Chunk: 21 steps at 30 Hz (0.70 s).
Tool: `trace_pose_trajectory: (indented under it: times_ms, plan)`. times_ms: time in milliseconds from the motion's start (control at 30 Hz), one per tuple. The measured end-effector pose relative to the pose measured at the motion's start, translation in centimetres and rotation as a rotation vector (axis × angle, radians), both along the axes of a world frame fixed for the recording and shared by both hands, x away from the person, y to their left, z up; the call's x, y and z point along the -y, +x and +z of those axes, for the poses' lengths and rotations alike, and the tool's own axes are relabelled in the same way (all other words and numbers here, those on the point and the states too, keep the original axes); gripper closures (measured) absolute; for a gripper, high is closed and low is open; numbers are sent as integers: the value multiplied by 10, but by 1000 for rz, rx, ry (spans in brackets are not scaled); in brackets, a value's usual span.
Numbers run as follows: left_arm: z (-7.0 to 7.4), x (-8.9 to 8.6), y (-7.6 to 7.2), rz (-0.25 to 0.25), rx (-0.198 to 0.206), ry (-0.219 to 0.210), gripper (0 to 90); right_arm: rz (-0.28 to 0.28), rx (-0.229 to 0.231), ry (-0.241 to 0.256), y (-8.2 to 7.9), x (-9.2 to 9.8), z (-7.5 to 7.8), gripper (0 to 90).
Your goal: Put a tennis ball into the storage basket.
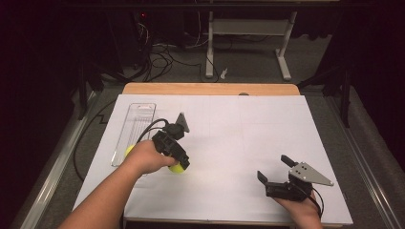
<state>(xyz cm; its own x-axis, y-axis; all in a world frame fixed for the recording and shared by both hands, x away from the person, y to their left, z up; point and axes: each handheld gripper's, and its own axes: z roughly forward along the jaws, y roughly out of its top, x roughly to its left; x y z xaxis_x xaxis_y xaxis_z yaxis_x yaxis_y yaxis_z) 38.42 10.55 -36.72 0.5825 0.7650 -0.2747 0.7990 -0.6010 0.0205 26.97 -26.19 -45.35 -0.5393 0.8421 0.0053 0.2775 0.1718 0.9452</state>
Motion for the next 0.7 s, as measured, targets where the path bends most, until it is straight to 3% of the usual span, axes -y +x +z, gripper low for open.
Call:
trace_pose_trajectory:
  times_ms: [500, 700]
  plan:
    - [2, -18, 1, 38, 12, 3, 268, 13, 10, -11, -2, -5, 0, 4]
    - [8, -27, 3, 48, 12, 26, 268, 13, 11, -12, -2, -4, -1, 4]
